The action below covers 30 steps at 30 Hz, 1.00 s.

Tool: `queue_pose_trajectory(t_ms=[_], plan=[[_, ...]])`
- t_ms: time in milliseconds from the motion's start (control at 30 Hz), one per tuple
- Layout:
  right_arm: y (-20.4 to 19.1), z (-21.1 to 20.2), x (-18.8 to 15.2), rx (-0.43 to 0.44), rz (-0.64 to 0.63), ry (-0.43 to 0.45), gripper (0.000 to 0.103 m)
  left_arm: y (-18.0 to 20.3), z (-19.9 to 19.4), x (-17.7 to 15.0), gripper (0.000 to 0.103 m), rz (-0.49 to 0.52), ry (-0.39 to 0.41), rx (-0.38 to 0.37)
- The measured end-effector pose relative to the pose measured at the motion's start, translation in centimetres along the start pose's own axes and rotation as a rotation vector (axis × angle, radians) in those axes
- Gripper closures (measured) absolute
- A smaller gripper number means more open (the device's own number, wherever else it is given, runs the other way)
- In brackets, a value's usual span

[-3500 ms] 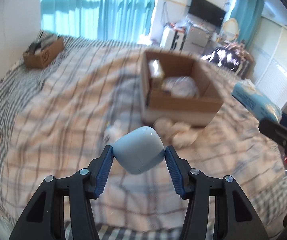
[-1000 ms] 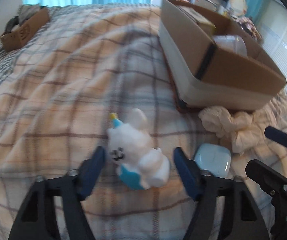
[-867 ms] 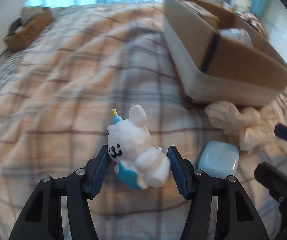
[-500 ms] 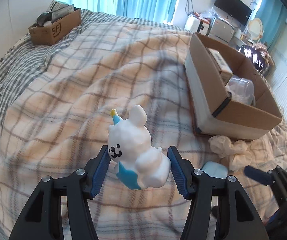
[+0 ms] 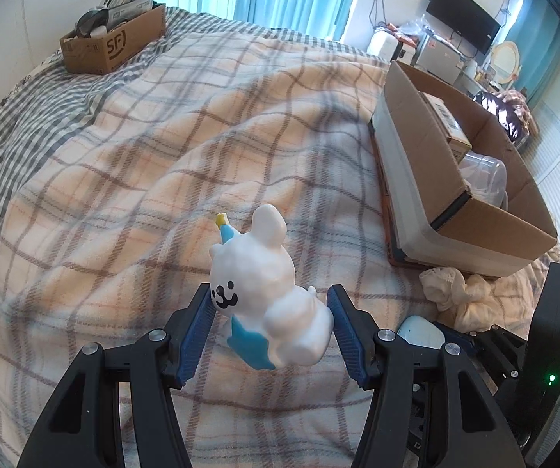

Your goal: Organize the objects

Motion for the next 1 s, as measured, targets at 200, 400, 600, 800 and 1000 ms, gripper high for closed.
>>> queue_pose_trajectory(t_ms=[200, 400, 600, 800, 1000], plan=[[-0.7, -2.9, -0.4, 0.021, -0.034, 0.062, 0.046, 0.4, -1.0, 0.1, 0.043, 0.007, 0.023, 0.000], [-1.0, -8.2, -0.4, 0.072, -0.057, 0.148, 0.046, 0.9, -3.1, 0.1, 0.043, 0.010, 0.062, 0.016], [0.3, -14.1, 1.6, 0.085, -0.017, 0.271, 0.046, 2.4, -4.9, 0.1, 0.043, 0.016, 0.082, 0.019], [2.7, -19.9, 5.2, 0.084, 0.000, 0.400, 0.046, 4.5, -7.5, 2.7, 0.043, 0.061, 0.148, 0.001], [5.4, -23.4, 9.7, 0.081, 0.020, 0.482, 0.046, 8.2, -9.7, 7.8, 0.043, 0.132, 0.219, -0.074]])
Point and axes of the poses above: each gripper's, at about its wrist camera, not at the fingertips, and z roughly the way its jaws point, y to its right, x to its top, the point moved 6 cm from there along z, roughly the way its jaws point, and after that the axes turned 14 degrees about z, right-handed, at the moved point
